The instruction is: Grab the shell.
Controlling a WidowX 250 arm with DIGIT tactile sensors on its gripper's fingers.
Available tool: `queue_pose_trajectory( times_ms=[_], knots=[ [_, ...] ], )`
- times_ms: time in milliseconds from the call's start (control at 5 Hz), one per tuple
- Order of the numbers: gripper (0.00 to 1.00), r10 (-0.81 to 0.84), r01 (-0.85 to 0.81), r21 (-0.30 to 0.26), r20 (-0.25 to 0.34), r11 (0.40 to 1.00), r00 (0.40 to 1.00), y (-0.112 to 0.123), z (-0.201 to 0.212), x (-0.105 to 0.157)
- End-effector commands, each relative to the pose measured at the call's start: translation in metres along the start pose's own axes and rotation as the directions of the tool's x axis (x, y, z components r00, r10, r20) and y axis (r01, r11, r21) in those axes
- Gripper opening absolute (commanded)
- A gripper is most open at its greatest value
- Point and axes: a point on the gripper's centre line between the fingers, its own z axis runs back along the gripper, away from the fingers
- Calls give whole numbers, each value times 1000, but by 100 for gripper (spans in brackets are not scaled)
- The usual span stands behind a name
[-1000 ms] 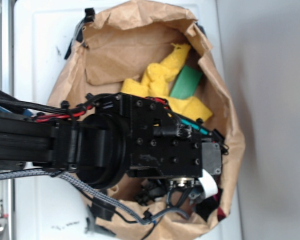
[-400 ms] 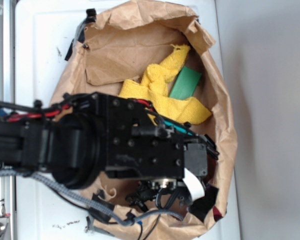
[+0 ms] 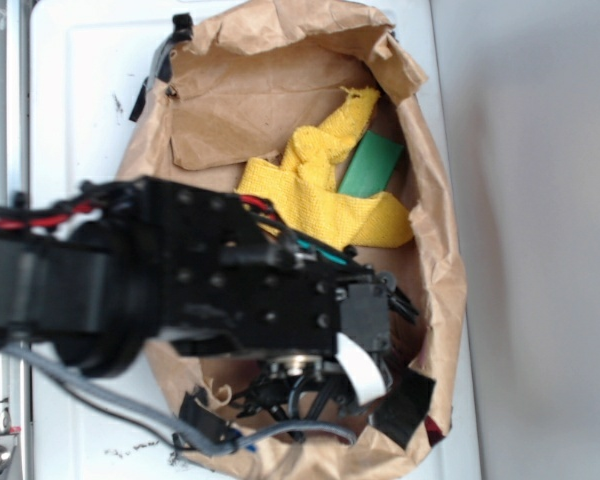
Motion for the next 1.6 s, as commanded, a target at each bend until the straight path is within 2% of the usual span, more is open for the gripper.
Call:
queue_pose_trajectory(
  times_ms=[0,200,400,600,800,1000,1200,1400],
  knots=[
    [0,66,-66,-5,88,998,994,6,46,-3],
    [100,36,-33,-45,74,998,997,8,36,-1],
    [100,20,-16,-70,51,997,999,4,20,6],
    [100,53,-46,-104,67,994,996,-4,-1,16],
    [100,-36,46,-110,92,993,995,-13,-12,23],
    [100,-130,136,-90,76,987,989,-16,-25,25],
    [100,-126,131,-83,69,988,990,-15,-24,24],
    [0,-97,102,-64,84,993,992,-14,-13,20]
  ],
)
